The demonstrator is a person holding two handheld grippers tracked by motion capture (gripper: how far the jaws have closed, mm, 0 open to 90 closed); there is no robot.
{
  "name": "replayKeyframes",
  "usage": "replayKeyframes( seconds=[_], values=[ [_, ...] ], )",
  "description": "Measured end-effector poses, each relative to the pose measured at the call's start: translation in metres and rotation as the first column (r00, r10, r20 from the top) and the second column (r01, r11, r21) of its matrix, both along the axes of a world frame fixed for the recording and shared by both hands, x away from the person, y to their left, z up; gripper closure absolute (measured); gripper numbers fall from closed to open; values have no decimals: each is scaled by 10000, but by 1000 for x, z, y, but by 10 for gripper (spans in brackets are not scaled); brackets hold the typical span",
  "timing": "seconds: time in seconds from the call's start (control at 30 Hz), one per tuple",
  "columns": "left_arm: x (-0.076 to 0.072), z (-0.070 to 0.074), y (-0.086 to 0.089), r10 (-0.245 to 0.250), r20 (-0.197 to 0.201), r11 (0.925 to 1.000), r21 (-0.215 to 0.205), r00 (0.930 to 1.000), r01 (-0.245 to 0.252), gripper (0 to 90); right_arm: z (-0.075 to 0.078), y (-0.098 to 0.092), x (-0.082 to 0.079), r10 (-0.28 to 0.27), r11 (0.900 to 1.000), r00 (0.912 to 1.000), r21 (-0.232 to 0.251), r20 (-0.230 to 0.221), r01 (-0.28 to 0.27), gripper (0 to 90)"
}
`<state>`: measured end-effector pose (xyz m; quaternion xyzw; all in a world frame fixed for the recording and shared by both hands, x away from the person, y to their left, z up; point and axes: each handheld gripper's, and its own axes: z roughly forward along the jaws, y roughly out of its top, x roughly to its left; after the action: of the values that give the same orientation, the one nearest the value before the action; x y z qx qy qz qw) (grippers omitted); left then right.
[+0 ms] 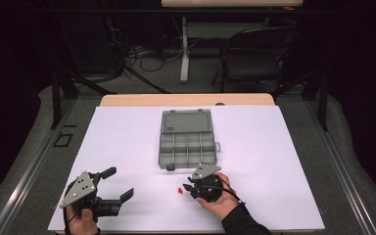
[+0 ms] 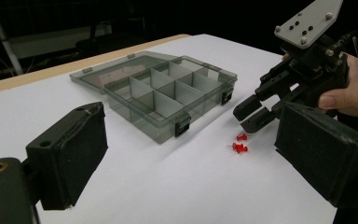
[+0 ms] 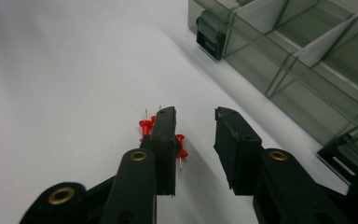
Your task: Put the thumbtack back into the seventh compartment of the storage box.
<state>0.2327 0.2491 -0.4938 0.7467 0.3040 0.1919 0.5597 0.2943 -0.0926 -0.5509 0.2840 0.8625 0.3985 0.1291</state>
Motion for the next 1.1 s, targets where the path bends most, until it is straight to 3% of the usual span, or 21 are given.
replayKeyframes(
  seconds=[0.33,1.1],
  values=[
    [0,0,0,19,53,10000,-32,10000,-19,89,-7,4,-1,380,9992,9988,-145,-297,-384,760],
    [-1,0,0,27,65,10000,62,10000,-27,87,-10,4,0,480,9987,9973,-160,-549,-489,835]
  ],
)
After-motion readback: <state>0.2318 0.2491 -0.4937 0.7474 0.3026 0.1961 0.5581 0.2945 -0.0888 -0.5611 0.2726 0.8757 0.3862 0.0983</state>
